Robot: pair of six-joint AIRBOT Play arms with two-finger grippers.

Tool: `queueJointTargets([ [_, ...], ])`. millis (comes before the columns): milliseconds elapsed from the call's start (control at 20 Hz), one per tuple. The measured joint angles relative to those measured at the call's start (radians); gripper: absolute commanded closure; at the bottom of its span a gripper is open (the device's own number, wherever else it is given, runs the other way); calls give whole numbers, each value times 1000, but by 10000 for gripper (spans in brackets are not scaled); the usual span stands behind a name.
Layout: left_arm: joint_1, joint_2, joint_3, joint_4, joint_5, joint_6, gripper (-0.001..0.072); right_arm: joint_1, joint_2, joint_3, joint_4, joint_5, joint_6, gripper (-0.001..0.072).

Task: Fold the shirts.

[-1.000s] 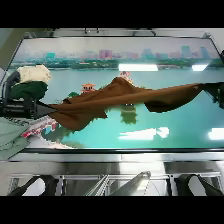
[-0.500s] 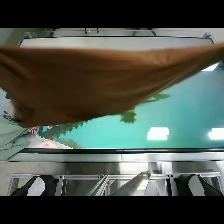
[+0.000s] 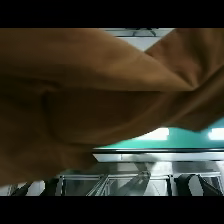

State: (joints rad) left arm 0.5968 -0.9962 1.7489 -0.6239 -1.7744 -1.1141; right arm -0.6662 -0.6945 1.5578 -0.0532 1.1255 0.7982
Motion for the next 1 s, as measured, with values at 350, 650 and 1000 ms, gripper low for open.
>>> queueJointTargets([
  [350, -165, -245, -77, 575, 116, -78, 686, 87, -108, -308, -224, -56, 73, 692],
  [650, -385, -670, -127, 937, 265, -20, 687, 232, -417, -607, -246, -267, -32, 693],
  [1000, -433, -1157, 203, 1021, 318, -38, 686, 278, -845, -529, 101, -330, -325, 692],
])
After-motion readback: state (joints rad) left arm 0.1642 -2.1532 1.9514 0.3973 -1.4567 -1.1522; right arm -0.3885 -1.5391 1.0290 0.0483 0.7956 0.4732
